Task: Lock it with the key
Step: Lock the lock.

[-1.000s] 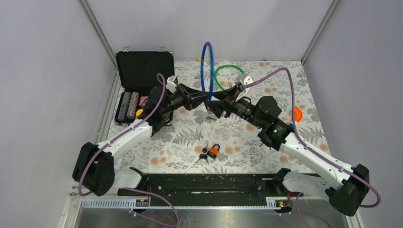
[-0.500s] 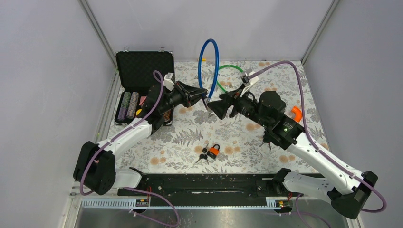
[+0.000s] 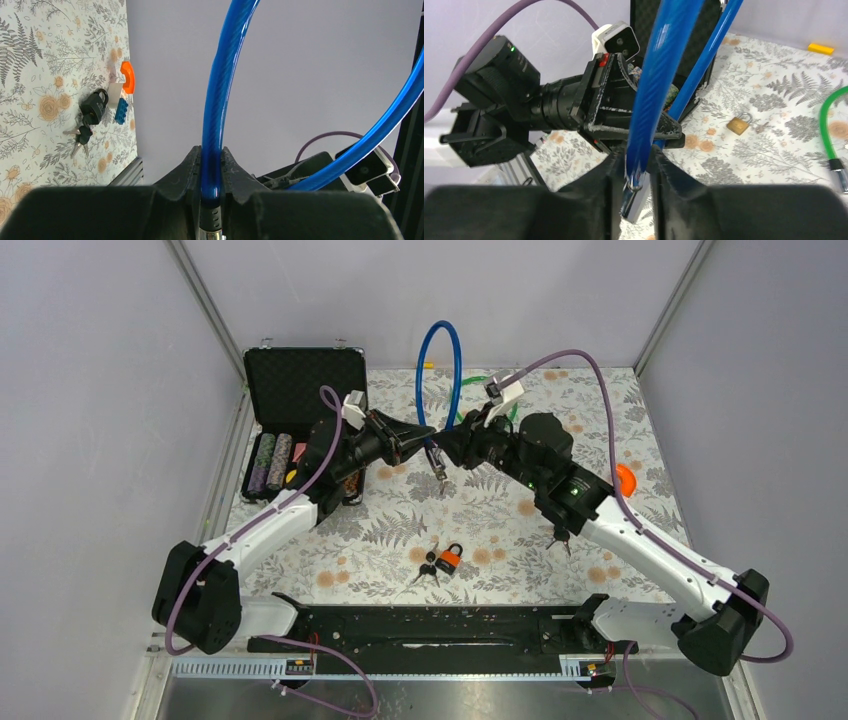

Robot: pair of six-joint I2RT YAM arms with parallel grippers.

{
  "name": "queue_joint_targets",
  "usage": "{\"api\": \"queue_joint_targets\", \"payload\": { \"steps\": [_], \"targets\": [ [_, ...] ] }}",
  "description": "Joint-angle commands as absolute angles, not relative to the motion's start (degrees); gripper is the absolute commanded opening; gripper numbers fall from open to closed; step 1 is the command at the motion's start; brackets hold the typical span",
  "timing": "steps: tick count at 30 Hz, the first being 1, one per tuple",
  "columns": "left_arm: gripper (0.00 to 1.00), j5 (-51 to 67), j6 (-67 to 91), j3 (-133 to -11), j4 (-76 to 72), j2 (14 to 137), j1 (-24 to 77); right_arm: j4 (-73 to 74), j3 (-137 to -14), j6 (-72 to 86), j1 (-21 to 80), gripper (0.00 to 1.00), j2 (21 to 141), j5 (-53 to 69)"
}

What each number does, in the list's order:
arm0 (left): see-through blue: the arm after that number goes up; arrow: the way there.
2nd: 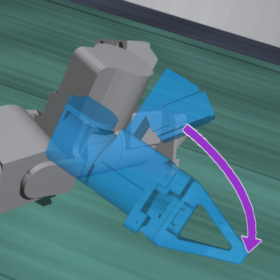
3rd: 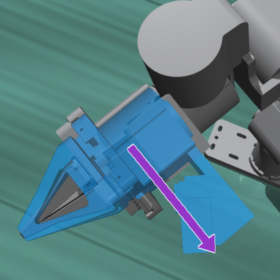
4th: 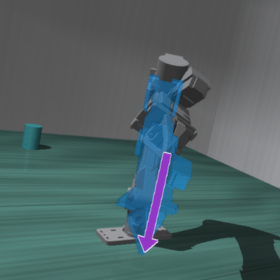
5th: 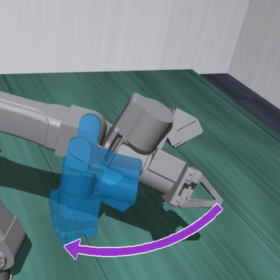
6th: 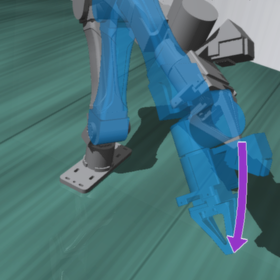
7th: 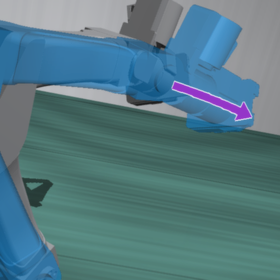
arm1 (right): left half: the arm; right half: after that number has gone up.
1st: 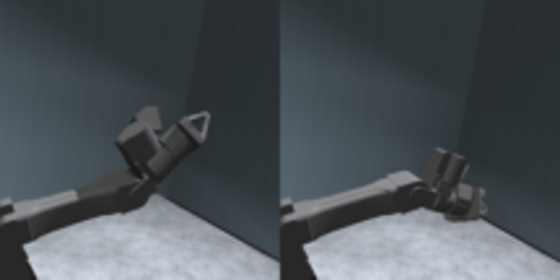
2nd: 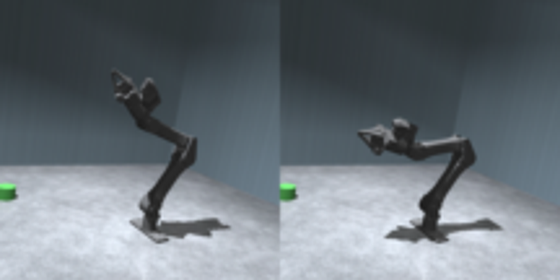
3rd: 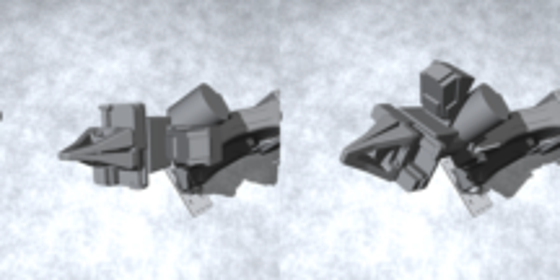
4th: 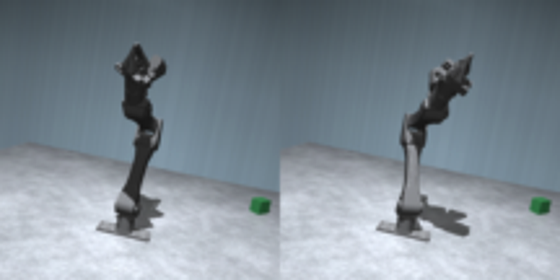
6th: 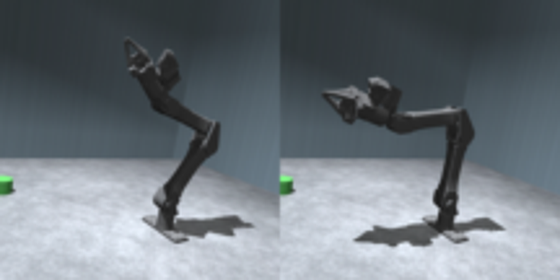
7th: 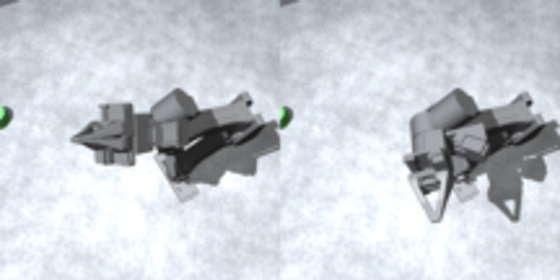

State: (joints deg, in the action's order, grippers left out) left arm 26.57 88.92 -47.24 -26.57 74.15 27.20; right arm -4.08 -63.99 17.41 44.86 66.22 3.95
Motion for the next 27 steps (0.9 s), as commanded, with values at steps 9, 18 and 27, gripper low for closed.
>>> {"api": "queue_joint_targets", "payload": {
  "steps": [9,18,27],
  "targets": [
    [0.00,27.64,92.22,-52.69,-30.03,73.00,26.89,-8.75,-63.36,7.04,46.33,0.00,68.71,5.49],
    [0.00,29.18,91.59,-55.36,-31.57,74.12,26.85,-6.49,-61.36,1.54,46.62,0.00,69.07,5.78],
    [0.00,28.60,94.17,-51.20,-39.76,73.82,26.72,-12.00,-56.99,6.16,46.58,0.26,64.73,3.29]
  ]
}}
